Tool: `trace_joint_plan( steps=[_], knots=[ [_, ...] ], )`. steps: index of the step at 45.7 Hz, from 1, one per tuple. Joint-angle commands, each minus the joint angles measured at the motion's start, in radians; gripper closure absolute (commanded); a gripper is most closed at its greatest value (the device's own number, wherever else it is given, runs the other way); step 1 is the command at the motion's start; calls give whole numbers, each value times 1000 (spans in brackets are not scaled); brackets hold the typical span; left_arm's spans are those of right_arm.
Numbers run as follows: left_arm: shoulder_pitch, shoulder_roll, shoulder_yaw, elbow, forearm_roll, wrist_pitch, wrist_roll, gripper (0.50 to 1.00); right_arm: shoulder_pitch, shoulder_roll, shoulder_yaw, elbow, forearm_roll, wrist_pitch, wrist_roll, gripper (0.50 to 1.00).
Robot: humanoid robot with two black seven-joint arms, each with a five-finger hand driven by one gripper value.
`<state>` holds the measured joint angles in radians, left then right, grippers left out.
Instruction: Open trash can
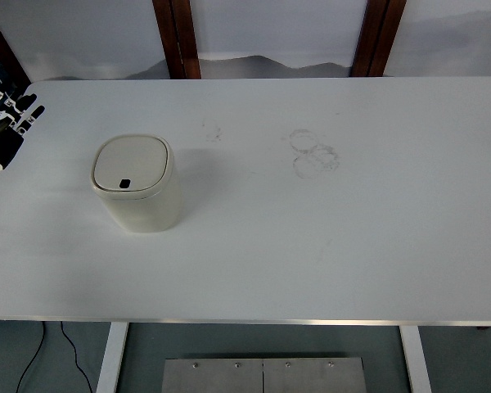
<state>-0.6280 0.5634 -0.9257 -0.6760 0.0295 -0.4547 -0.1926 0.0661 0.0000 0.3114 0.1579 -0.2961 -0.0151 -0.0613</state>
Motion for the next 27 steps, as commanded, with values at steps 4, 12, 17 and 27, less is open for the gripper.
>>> trace_joint_plan(
  steps=[4, 12, 17, 27],
  knots=[
    [-93, 55, 165, -34, 0, -1, -1, 500, 0, 0, 0, 0, 0, 0, 0, 505],
    [-193, 130, 327, -126, 1, -4, 1, 500, 0, 0, 0, 0, 0, 0, 0, 505],
    [-255, 168, 413, -194, 39, -4, 1, 500, 0, 0, 0, -1, 0, 0, 0, 505],
    [-361, 256, 579, -333, 165, -10, 5, 500, 0, 0, 0, 0, 0, 0, 0, 505]
  ],
)
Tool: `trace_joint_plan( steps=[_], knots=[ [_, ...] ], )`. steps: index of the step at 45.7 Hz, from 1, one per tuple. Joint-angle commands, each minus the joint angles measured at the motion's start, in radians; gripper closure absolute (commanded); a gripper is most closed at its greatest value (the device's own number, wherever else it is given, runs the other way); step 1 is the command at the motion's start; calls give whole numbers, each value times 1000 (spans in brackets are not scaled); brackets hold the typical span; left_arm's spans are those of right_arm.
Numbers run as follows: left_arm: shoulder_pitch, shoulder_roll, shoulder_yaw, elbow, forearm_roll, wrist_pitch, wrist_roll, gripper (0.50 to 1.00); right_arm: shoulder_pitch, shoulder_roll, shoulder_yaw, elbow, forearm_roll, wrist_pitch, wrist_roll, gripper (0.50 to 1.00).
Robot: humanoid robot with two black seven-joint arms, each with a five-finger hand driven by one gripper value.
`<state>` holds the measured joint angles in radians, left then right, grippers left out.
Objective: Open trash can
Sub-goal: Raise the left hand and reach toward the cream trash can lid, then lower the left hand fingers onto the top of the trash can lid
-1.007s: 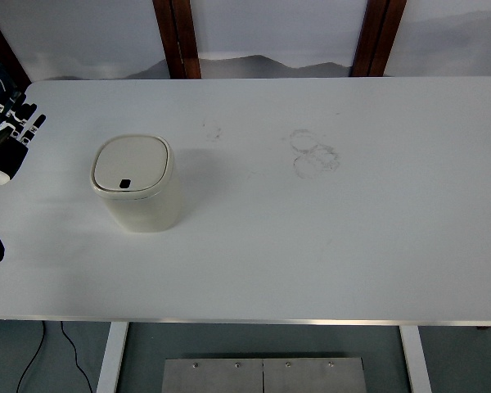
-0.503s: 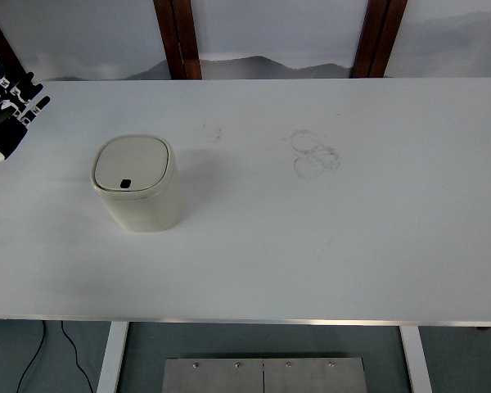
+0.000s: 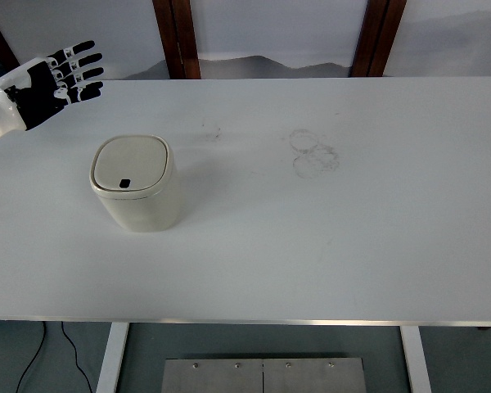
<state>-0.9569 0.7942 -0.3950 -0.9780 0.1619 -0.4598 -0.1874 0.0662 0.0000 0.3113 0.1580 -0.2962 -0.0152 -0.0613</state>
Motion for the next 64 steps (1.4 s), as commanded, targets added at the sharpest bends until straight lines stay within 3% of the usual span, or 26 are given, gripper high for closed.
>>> trace_joint_plan(
  steps=[1, 7, 18, 34, 50, 57, 64],
  knots=[
    [-46, 34, 65, -40, 47, -7, 0, 500, 0, 0, 0, 0, 0, 0, 0, 505],
    [-137, 80, 174, -100, 125, -31, 2, 500, 0, 0, 0, 0, 0, 0, 0, 505],
    [-272, 129, 321, -163, 318, -151, 3, 500, 0, 0, 0, 0, 0, 0, 0, 505],
    [-329, 177, 344, -185, 533, -151, 5, 500, 0, 0, 0, 0, 0, 0, 0, 505],
    [-356, 160, 344, -218, 571, -151, 5, 500, 0, 0, 0, 0, 0, 0, 0, 505],
    [-365, 163, 344, -241, 570, -151, 103, 500, 0, 0, 0, 0, 0, 0, 0, 505],
    [-364, 172, 346, -241, 570, -151, 111, 500, 0, 0, 0, 0, 0, 0, 0, 505]
  ],
)
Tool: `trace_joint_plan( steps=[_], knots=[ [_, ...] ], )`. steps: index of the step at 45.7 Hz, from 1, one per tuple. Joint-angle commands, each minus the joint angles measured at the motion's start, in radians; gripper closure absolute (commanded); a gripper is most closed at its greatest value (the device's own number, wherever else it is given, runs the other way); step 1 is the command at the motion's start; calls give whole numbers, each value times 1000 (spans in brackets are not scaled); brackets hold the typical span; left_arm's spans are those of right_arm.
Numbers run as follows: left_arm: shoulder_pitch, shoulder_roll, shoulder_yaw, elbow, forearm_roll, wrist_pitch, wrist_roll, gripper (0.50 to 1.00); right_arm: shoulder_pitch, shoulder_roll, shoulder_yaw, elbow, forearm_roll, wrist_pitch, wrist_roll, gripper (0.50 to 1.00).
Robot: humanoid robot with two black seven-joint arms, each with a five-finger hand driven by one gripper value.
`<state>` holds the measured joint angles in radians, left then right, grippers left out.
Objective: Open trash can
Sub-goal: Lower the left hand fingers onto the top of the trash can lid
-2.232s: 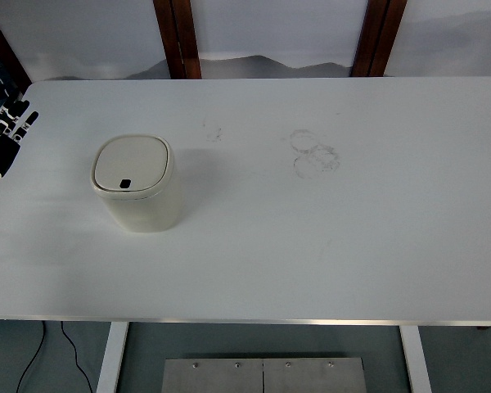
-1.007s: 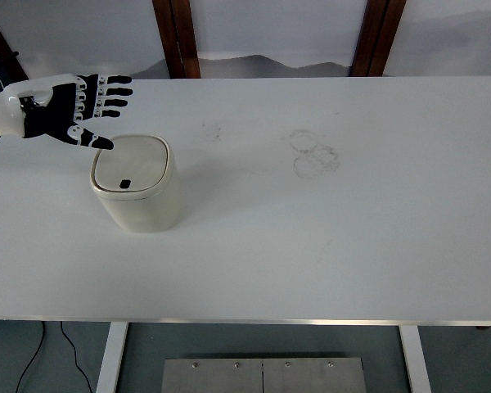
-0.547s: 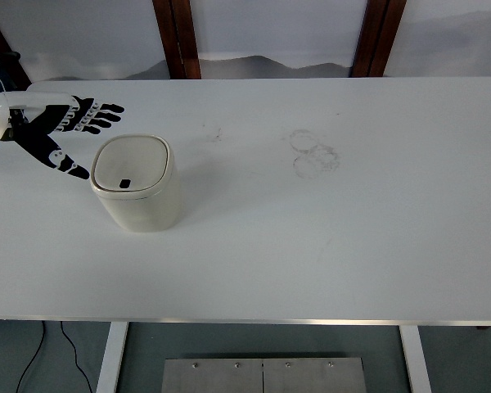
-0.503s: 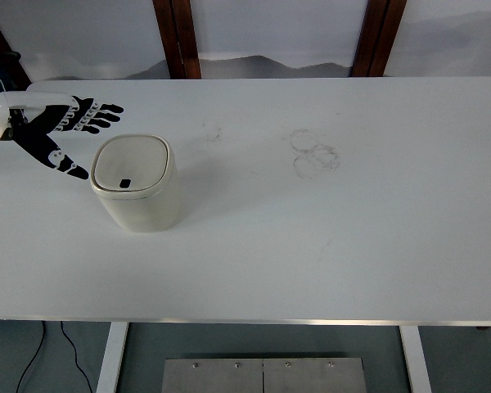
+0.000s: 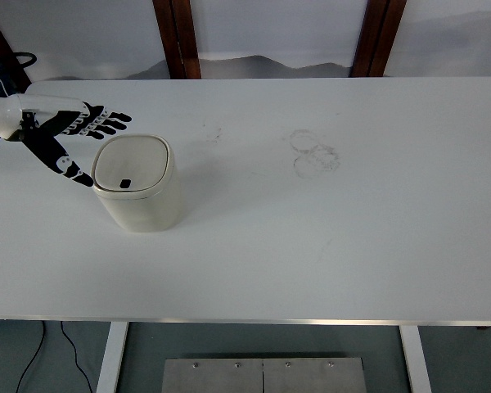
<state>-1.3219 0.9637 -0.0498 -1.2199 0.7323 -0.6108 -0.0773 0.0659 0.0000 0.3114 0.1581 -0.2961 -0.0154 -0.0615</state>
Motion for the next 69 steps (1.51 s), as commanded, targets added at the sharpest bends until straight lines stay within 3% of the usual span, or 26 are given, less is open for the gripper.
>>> trace_joint_plan(
  steps=[1, 25, 31, 37, 69],
  knots=[
    [1, 3, 1, 0, -1, 0, 1, 500, 0, 0, 0, 0, 0, 0, 0, 505],
    [0, 56, 27, -125, -10, 0, 5, 500, 0, 0, 0, 0, 0, 0, 2, 505],
    [-2, 75, 27, -158, -14, 0, 56, 500, 0, 0, 0, 0, 0, 0, 0, 505],
    [-3, 82, 27, -178, -19, 0, 60, 500, 0, 0, 0, 0, 0, 0, 0, 505],
    [13, 75, 28, -190, -34, 0, 60, 500, 0, 0, 0, 0, 0, 0, 0, 505]
  ],
)
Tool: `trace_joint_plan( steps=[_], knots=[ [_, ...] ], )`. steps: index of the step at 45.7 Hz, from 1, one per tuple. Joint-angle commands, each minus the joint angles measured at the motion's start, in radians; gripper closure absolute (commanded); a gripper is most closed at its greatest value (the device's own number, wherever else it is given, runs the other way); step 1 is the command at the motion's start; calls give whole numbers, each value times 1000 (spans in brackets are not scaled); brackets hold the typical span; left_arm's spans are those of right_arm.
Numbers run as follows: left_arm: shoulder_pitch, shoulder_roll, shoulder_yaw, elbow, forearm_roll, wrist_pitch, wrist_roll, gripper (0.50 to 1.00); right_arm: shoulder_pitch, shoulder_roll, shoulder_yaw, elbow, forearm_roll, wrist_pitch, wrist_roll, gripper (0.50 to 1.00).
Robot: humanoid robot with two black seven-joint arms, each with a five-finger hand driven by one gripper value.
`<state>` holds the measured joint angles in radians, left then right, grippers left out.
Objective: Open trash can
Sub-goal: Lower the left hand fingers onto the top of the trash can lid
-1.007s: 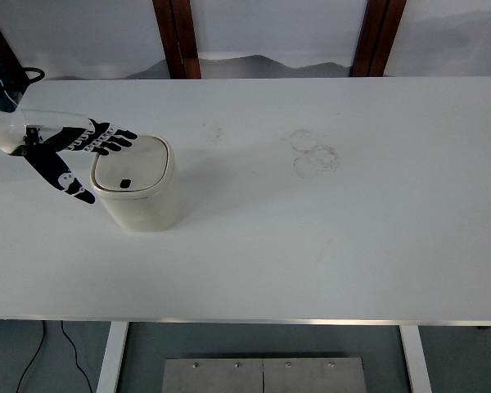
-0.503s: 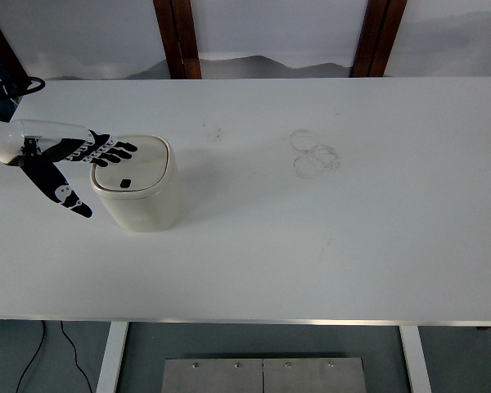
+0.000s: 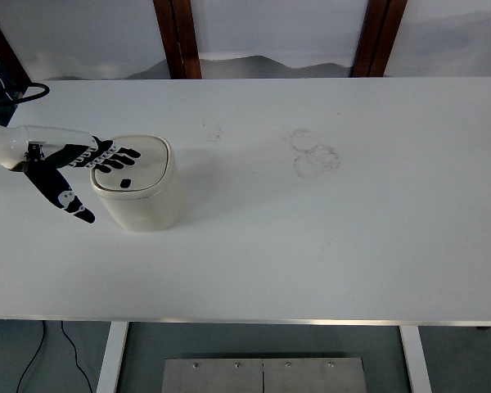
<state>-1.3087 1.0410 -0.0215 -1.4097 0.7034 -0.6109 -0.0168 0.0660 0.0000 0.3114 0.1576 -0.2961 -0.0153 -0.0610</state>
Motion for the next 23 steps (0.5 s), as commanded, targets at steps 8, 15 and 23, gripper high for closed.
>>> trace_joint_plan(
  steps=[8, 15, 23],
  knots=[
    [6, -9, 0, 0, -7, 0, 0, 500, 0, 0, 0, 0, 0, 0, 0, 505],
    [6, -10, 0, 0, -7, 0, 1, 500, 0, 0, 0, 0, 0, 0, 1, 505],
    [3, -10, 0, 0, -7, 0, 27, 500, 0, 0, 0, 0, 0, 0, 0, 505]
  ],
)
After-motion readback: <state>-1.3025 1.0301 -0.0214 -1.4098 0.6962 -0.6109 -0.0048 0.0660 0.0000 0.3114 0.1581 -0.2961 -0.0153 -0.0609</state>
